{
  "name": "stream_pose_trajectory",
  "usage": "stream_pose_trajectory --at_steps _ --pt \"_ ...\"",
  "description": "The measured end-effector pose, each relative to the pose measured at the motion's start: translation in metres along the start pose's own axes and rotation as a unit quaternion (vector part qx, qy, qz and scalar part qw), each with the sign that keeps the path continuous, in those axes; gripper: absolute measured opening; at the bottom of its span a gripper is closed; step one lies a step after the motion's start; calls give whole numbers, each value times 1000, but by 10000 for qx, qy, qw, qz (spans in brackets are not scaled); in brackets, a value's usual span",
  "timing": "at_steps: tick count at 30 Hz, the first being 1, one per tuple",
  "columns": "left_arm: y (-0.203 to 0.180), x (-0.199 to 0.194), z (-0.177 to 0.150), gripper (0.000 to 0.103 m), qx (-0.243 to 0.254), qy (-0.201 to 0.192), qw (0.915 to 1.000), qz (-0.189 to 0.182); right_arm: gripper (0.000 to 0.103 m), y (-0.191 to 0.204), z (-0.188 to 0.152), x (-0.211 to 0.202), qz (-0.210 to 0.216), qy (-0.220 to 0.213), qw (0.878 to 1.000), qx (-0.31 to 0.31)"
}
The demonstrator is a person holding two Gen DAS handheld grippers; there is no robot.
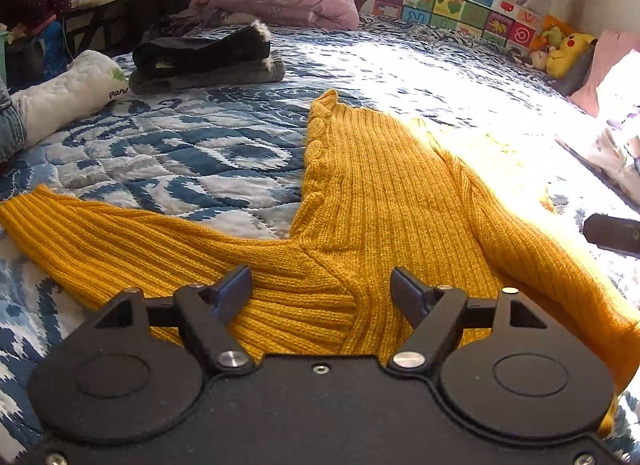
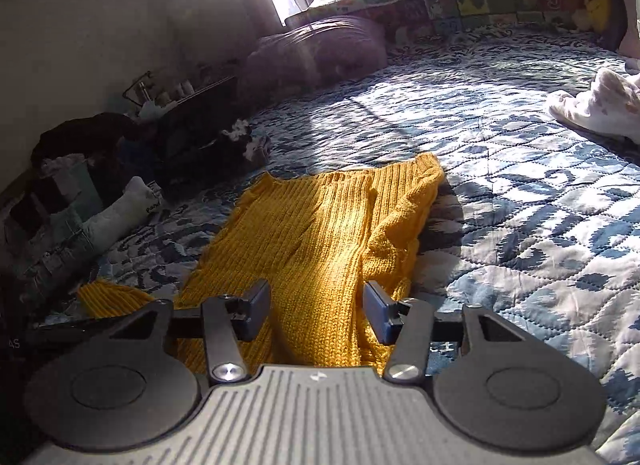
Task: Fold clothes
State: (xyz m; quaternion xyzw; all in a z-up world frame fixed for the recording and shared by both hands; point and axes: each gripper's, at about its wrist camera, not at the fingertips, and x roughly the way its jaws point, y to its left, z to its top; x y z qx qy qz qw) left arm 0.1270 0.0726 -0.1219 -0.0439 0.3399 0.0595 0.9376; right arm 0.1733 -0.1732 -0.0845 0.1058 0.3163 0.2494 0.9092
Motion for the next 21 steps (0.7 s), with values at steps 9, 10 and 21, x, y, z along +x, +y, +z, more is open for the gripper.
stream_pose_trajectory --at_steps 9,10,21 --pt "-1 8 -4 88 115 28 9999 -79 52 9 58 92 -506 881 9937 -480" --pt "-2 8 -4 89 129 20 9999 -74 52 5 63 102 -482 963 9937 -316" --pt "-3 13 -4 92 86 24 9999 -84 13 -4 77 134 -533 1275 9904 -81"
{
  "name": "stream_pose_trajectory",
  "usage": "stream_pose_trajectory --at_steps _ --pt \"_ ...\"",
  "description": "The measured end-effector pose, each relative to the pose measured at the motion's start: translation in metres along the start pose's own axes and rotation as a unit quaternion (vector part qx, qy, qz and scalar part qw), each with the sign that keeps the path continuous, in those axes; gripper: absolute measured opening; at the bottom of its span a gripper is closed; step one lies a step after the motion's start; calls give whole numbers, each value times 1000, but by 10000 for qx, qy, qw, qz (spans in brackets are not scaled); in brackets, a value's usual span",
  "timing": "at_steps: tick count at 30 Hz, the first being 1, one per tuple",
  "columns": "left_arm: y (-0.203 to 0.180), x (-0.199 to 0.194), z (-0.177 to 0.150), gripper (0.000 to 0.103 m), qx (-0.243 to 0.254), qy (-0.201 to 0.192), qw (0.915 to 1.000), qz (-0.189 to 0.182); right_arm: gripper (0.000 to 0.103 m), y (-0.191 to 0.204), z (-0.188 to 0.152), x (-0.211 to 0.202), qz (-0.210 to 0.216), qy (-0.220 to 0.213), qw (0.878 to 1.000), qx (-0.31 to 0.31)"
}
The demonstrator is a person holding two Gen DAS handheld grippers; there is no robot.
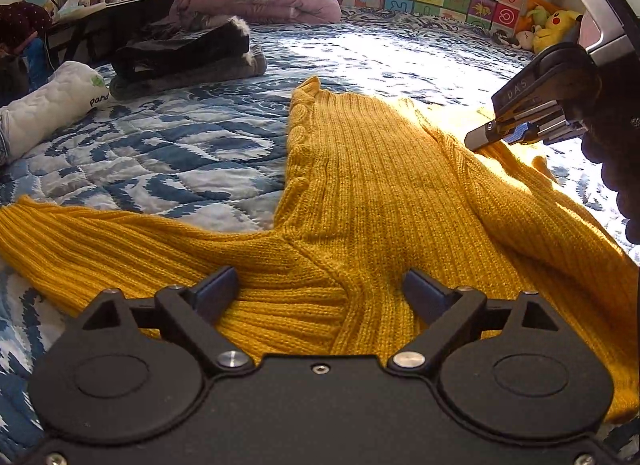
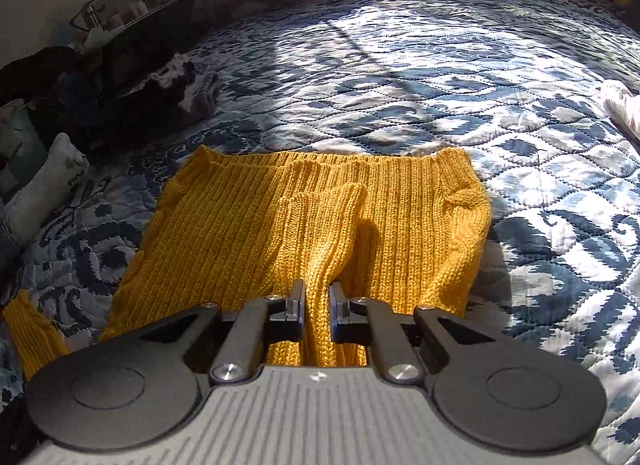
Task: Fold clothes
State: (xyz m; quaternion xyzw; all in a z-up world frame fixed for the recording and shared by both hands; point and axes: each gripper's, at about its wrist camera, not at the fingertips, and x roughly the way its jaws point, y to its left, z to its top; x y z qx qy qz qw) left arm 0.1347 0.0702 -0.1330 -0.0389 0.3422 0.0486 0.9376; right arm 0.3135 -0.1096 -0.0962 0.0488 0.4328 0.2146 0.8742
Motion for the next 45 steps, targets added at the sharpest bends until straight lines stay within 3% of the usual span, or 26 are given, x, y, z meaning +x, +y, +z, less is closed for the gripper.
stream_pose_trajectory --at_steps 3,9,16,22,28,30,32,36,40,45 --pt "0 -1 0 92 -12 -2 10000 -7 12 -4 -2 -25 26 -420 9991 38" --pt "0 -2 0 92 -29 11 10000 5 12 -55 -18 -93 -199 -1327 9892 595" --pt "-1 -3 0 92 -21 12 10000 38 12 -133 -54 -149 -725 -1782 9726 1308" --pt "-1 -4 -1 92 5 4 10000 68 12 -186 -97 -165 -1286 -1772 9590 1799" --pt "-2 -6 -3 92 29 -10 10000 91 13 -206 -128 -155 -1620 -1465 9541 2049" --pt "-1 -7 -3 92 22 -7 10000 86 16 -208 -134 -152 -1768 -1378 9514 2114" --pt "-1 -8 -3 92 25 -9 10000 90 32 -209 -140 -153 -2164 -1369 9419 2175" --pt "-2 -12 -1 92 11 -42 9999 120 37 -207 -144 -165 -2535 -1507 9325 2084" --pt "-1 -20 2 91 -50 -183 9997 118 37 -177 -137 -175 -2438 -1783 9400 1586" --pt "-1 -25 4 91 -103 -274 9995 -136 37 -117 -128 -160 -1052 -1663 9772 797"
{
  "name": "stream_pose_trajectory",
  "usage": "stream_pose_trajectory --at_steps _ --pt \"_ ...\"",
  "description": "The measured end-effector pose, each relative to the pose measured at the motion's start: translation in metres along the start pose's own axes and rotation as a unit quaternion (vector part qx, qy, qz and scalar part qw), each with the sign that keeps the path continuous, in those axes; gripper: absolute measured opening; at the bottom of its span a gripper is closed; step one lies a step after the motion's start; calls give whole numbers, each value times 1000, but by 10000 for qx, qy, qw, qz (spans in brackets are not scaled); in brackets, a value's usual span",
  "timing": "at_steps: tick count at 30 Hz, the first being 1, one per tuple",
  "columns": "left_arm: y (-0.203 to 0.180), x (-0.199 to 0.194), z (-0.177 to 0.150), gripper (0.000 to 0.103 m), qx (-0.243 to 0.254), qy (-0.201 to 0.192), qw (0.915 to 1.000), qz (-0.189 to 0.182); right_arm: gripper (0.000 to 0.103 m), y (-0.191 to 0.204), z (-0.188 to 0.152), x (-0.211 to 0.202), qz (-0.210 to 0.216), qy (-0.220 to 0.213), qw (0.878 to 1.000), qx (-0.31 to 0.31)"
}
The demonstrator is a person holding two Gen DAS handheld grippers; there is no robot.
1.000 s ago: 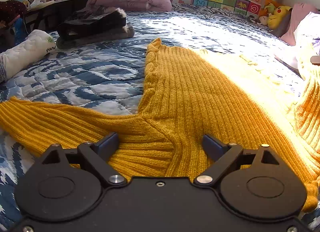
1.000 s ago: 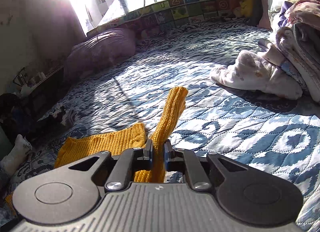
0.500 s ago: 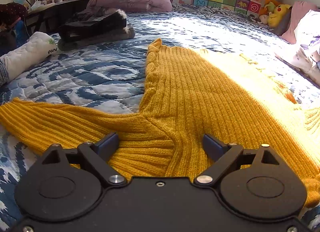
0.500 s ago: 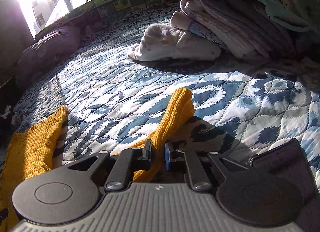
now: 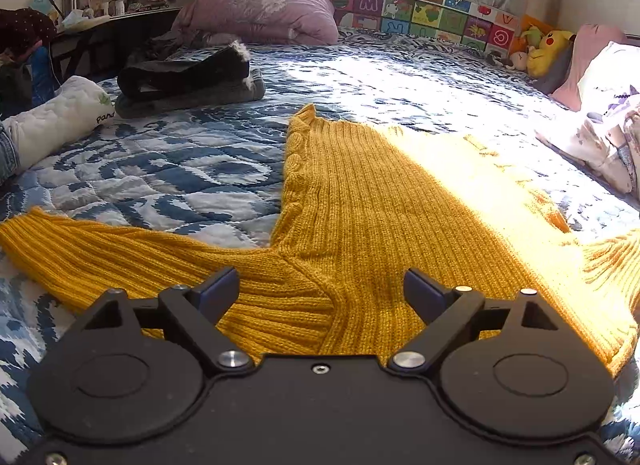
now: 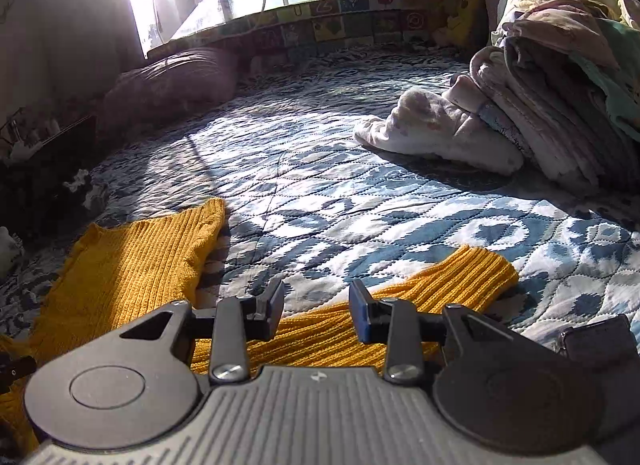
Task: Fold clothes
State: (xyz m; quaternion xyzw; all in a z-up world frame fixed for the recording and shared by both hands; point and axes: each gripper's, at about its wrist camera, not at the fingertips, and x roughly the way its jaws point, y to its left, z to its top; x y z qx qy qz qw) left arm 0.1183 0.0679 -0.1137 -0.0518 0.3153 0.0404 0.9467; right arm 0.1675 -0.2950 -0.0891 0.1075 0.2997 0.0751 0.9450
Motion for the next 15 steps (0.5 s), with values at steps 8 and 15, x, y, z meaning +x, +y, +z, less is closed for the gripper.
stream_pose_trajectory --at_steps 8,15 --pt "15 1 5 65 -325 215 9987 -326 33 52 -25 33 1056 839 9906 -231" --pt "25 14 34 44 -640 253 9932 -943 32 101 13 60 1565 713 9800 -1001"
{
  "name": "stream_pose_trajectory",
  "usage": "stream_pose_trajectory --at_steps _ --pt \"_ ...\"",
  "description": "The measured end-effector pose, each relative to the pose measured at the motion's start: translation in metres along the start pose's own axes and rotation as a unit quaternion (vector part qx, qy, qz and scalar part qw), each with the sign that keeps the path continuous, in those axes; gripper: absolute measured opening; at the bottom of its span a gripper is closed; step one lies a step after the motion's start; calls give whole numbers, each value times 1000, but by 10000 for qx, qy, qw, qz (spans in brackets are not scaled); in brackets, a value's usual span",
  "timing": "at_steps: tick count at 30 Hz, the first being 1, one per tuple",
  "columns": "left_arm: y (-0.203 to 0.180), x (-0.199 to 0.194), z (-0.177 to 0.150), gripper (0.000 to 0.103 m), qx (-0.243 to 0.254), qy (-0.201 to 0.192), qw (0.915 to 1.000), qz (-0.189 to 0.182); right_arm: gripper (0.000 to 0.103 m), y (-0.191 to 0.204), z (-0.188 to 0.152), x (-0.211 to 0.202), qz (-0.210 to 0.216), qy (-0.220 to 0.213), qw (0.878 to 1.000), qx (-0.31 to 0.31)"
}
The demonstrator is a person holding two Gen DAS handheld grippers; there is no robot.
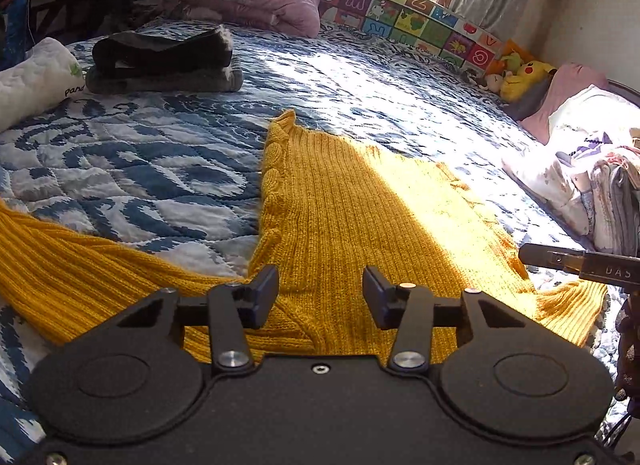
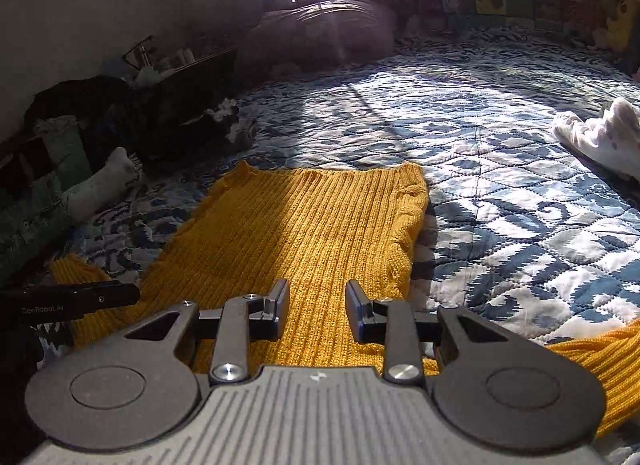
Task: Fold clothes
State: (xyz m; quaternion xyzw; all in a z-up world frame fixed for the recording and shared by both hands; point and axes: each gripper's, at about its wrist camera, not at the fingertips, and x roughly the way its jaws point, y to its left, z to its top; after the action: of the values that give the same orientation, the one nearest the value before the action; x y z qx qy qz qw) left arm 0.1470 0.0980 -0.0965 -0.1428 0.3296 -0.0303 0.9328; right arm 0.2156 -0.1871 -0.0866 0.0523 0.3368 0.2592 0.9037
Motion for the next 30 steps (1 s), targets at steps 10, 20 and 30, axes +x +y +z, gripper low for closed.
stream_pose_trajectory --at_steps 10,20,30 --pt "25 49 55 34 -129 492 9982 -326 24 -63 1 16 -581 49 9952 785" --pt "41 154 119 35 -226 1060 9941 -5 16 -81 37 84 -349 590 9953 681" --pt "54 199 148 36 -445 1001 9939 -96 15 -80 78 149 -445 731 9962 187"
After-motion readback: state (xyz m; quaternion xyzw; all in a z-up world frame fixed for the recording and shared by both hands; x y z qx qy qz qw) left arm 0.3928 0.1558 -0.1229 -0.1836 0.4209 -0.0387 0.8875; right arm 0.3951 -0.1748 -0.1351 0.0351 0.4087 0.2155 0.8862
